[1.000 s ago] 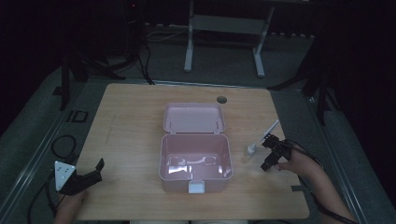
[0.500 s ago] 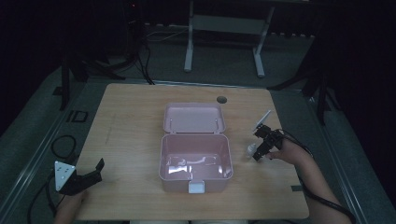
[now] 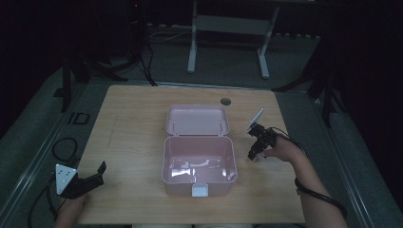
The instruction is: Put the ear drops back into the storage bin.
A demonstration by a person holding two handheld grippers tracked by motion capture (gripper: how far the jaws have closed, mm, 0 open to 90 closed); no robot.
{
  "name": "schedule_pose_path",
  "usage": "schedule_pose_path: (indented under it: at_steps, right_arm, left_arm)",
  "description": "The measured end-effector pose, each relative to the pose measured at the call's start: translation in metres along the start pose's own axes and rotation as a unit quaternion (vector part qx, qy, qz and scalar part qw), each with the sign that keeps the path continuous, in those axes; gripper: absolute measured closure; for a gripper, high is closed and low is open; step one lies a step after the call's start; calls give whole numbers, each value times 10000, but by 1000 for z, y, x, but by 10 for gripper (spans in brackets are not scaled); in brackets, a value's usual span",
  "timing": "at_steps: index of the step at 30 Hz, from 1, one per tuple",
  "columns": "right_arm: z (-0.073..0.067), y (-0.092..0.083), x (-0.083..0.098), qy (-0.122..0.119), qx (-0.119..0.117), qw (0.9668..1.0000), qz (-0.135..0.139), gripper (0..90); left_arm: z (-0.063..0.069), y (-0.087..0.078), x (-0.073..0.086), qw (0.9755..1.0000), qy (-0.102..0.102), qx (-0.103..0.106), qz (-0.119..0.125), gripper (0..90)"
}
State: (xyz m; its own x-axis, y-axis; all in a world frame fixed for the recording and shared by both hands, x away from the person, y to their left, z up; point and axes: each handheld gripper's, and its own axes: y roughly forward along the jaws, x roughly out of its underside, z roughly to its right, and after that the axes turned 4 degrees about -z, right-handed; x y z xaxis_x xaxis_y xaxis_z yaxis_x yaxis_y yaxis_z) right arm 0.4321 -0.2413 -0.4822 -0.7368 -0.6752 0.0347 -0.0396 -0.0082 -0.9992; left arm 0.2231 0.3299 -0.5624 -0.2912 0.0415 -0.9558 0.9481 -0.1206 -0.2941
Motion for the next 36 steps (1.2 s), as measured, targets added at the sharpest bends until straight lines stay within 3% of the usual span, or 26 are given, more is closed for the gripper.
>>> schedule_pose_path:
  at_steps: [3, 8, 11, 18, 23, 28, 32, 36]
  right_arm:
    - [0, 6, -4, 21, 8, 10000, -73, 248]
    - [3, 11, -8, 137, 19, 9998, -114, 383]
    - [3, 15, -10, 184, 28, 9995, -271, 461]
    - [0, 19, -12, 55, 63, 9988, -492, 590]
    - [-5, 19, -13, -257, 281, 9977, -556, 594]
    - [-10, 18, -8, -688, 313, 9952, -628, 595]
    - [-13, 17, 0, -1101, 459, 9908, -637, 595]
    - [-16, 15, 9, -1547, 444, 9853, -576, 596]
  left_arm:
    - [0, 0, 0, 10000, 3, 1, 2, 3]
    - [0, 0, 0, 10000, 3, 3, 0, 4]
    - [0, 0, 0, 10000, 5, 2, -1, 3]
    - [0, 0, 0, 10000, 4, 5, -1, 3]
    - [0, 0, 0, 10000, 2, 8, 0, 3]
    - [0, 0, 0, 10000, 3, 10, -4, 4]
    - [0, 0, 0, 10000, 7, 5, -2, 3]
    - [0, 0, 0, 10000, 5, 3, -5, 3]
